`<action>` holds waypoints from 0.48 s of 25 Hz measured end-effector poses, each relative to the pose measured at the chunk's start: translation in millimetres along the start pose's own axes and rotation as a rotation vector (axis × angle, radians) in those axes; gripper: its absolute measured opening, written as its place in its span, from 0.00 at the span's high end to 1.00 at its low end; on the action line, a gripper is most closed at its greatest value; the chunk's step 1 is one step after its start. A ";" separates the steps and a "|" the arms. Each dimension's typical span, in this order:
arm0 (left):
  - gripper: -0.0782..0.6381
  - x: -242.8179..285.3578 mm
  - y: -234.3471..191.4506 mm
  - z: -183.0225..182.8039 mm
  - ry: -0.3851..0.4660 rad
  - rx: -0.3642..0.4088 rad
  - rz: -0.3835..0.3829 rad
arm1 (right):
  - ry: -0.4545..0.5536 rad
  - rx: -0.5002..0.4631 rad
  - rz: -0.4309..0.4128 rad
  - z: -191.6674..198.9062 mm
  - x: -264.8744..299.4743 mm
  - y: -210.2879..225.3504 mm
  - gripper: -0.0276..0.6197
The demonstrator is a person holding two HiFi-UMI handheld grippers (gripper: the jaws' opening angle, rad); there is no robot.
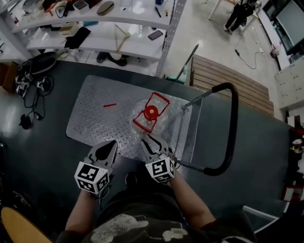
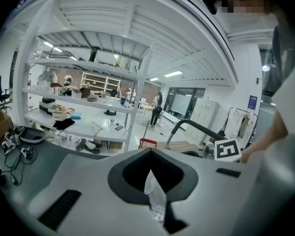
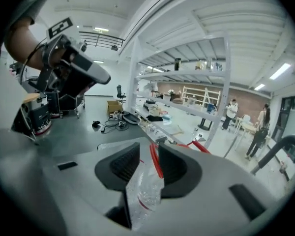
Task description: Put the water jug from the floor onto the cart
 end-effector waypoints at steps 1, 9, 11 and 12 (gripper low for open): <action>0.88 -7.9 4.2 2.0 0.008 -0.003 0.004 | 0.024 0.008 0.008 -7.0 -10.7 -4.5 0.79; 0.88 -61.3 35.0 23.2 0.062 -0.003 0.100 | 0.197 0.027 0.079 -58.3 -85.1 -54.5 0.85; 0.88 -68.6 44.1 29.5 0.071 0.019 0.131 | 0.215 0.038 0.113 -59.3 -101.8 -66.9 0.88; 0.88 -72.3 48.0 31.7 0.074 0.030 0.144 | 0.220 0.040 0.124 -60.1 -109.4 -72.7 0.89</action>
Point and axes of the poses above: the fingertips, and each gripper's own axes: x forward along the fingers, y to its right, z out of its underside, the point moved 9 cm from there along -x, backward along the fingers, and after that the axes turned 2 degrees about y, right-handed, at the moved point
